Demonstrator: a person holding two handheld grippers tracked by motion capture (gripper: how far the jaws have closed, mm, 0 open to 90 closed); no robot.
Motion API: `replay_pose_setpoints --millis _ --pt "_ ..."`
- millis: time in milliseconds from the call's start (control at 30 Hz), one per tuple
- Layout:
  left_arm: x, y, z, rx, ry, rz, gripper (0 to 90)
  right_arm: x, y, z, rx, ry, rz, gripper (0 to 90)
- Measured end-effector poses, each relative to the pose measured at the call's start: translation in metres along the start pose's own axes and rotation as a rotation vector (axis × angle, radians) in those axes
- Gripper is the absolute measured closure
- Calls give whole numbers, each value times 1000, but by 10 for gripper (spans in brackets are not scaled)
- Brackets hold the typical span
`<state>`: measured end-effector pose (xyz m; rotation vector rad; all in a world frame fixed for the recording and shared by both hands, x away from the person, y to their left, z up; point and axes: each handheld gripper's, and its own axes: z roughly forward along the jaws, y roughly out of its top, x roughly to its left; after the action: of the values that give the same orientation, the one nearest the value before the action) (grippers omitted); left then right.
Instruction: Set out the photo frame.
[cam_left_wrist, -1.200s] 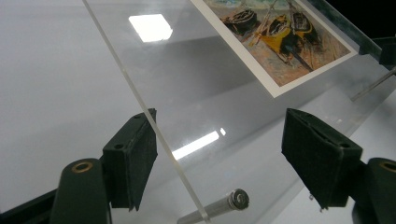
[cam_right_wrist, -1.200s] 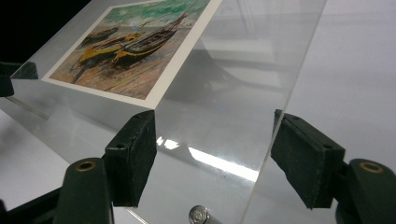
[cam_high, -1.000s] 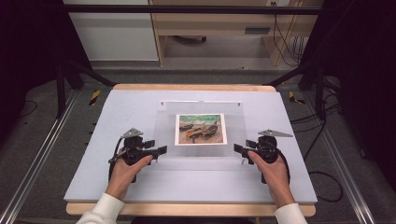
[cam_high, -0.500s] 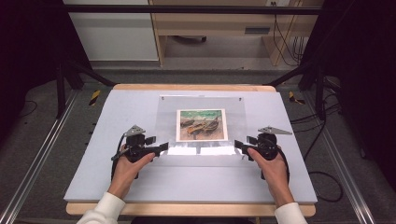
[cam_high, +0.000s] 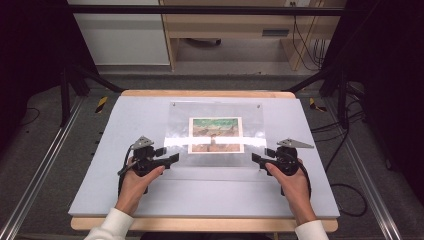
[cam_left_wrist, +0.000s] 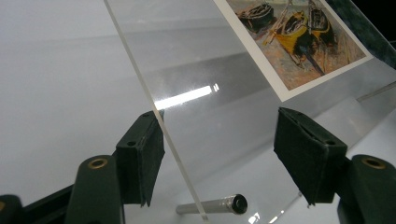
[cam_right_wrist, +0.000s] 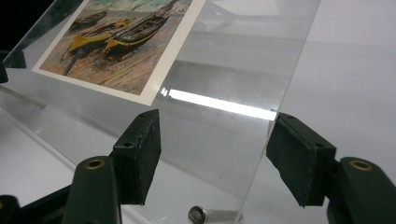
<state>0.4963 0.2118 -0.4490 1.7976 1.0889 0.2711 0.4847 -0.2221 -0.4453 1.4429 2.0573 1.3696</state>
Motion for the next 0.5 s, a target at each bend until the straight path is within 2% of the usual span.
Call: replay_pose_setpoints --millis 500 --pt "-6 -3 -4 -16 20 7 374 4 -6 -8 -13 -13 -32 382"
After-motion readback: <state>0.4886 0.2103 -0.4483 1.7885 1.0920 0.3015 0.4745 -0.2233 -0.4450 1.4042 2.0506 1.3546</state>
